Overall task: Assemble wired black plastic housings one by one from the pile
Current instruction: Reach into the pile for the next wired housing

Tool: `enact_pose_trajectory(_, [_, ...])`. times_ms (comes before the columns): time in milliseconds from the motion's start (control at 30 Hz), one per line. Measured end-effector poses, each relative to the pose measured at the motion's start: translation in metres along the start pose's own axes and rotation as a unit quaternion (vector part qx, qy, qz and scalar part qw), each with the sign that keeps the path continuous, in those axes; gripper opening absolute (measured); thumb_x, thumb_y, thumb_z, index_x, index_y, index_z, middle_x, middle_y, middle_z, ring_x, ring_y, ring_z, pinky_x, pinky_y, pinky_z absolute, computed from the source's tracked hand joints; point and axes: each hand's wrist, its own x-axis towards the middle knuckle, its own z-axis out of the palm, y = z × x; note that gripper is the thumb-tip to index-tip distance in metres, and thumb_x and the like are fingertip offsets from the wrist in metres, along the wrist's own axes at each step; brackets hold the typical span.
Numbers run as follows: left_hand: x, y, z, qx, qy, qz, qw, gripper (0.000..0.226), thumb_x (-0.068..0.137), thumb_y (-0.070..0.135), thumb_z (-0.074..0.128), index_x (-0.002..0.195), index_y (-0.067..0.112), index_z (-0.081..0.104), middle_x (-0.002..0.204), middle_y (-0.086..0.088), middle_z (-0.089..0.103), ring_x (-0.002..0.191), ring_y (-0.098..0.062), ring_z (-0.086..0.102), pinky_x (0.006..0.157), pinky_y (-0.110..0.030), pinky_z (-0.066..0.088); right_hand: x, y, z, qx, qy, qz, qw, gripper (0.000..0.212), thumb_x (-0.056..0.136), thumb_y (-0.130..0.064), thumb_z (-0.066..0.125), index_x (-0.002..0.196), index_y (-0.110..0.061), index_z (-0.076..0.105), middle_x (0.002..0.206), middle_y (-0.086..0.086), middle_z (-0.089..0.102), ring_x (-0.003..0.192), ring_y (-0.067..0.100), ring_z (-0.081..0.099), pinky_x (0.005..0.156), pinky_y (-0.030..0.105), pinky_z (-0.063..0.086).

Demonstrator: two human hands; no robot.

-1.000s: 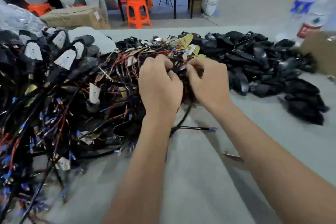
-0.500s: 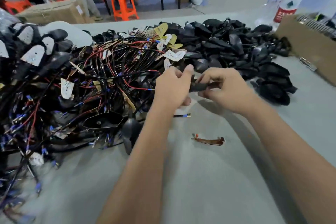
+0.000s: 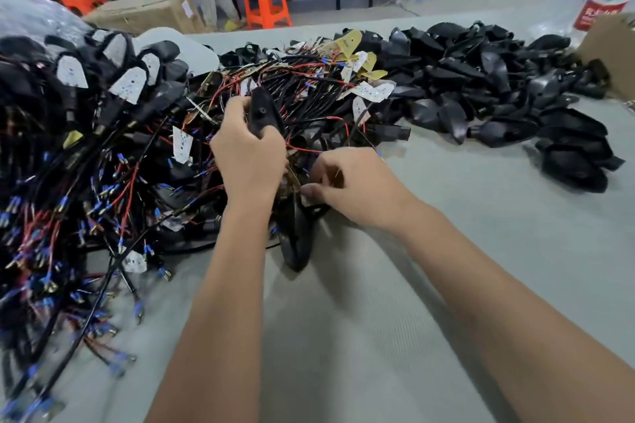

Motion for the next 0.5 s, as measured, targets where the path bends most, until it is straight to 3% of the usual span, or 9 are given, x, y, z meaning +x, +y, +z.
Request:
enact_pose_trajectory(100, [0.002, -0.006, -0.003, -0.027, 0.024, -0.013, 0.999, 0.024, 0.082, 0.011, 0.047, 0.098, 0.024, 0.059, 0.073, -0.009, 0.068, 0.053, -0.028, 0.070, 0.059, -0.049, 0.060, 0.004, -0.003, 0.007, -0.008, -0.019, 0.035, 0.999, 0.029, 0.081, -0.046, 0.084, 0.081, -0.024, 0.065, 0.067, -0.008, 0.063, 0.063, 0.005, 0.055, 0.060, 0.031, 0.046])
enact_pose_trajectory(200, [0.005, -0.009, -0.004, -0.017, 0.030, -0.041, 0.999, 0.022, 0.079, 0.014, 0.048, 0.095, 0.025, 0.058, 0.077, -0.009, 0.070, 0.064, -0.033, 0.071, 0.067, -0.052, 0.060, 0.009, 0.001, -0.002, -0.028, -0.039, 0.037, 0.998, 0.027, 0.082, -0.037, 0.085, 0.072, -0.020, 0.066, 0.059, -0.007, 0.058, 0.058, 0.006, 0.052, 0.059, 0.030, 0.042])
enact_pose_trajectory(267, [0.006, -0.011, -0.006, -0.004, 0.033, -0.077, 0.996, 0.025, 0.077, 0.016, 0.047, 0.098, 0.021, 0.059, 0.082, -0.008, 0.071, 0.069, -0.033, 0.072, 0.073, -0.051, 0.061, 0.013, 0.002, -0.006, -0.063, -0.022, 0.047, 0.997, 0.046, 0.088, -0.046, 0.077, 0.059, -0.014, 0.060, 0.052, -0.003, 0.052, 0.055, 0.015, 0.049, 0.057, 0.033, 0.043])
enact_pose_trajectory(333, [0.006, -0.014, -0.008, 0.025, 0.031, -0.087, 0.995, 0.029, 0.076, 0.017, 0.045, 0.101, 0.018, 0.059, 0.086, -0.009, 0.071, 0.074, -0.035, 0.072, 0.078, -0.050, 0.061, 0.019, 0.001, -0.008, -0.084, 0.062, 0.063, 0.993, 0.052, 0.091, -0.051, 0.070, 0.056, -0.016, 0.057, 0.053, -0.004, 0.054, 0.060, 0.019, 0.054, 0.059, 0.033, 0.043])
enact_pose_trajectory(433, [0.001, -0.016, -0.009, 0.072, 0.032, -0.067, 0.995, 0.025, 0.080, 0.015, 0.047, 0.105, 0.016, 0.053, 0.088, -0.010, 0.068, 0.076, -0.035, 0.070, 0.082, -0.049, 0.059, 0.039, -0.004, -0.011, -0.058, 0.222, 0.082, 0.970, 0.035, 0.095, -0.044, 0.066, 0.071, -0.019, 0.064, 0.067, -0.005, 0.064, 0.071, 0.019, 0.062, 0.069, 0.036, 0.050])
enact_pose_trajectory(500, [0.001, -0.015, -0.009, 0.086, 0.052, -0.057, 0.993, 0.022, 0.082, 0.012, 0.049, 0.104, 0.012, 0.053, 0.087, -0.009, 0.067, 0.079, -0.035, 0.068, 0.086, -0.048, 0.057, 0.058, -0.008, -0.015, -0.065, 0.244, 0.082, 0.964, 0.030, 0.097, -0.041, 0.063, 0.079, -0.017, 0.067, 0.075, -0.004, 0.066, 0.076, 0.019, 0.062, 0.074, 0.038, 0.053])
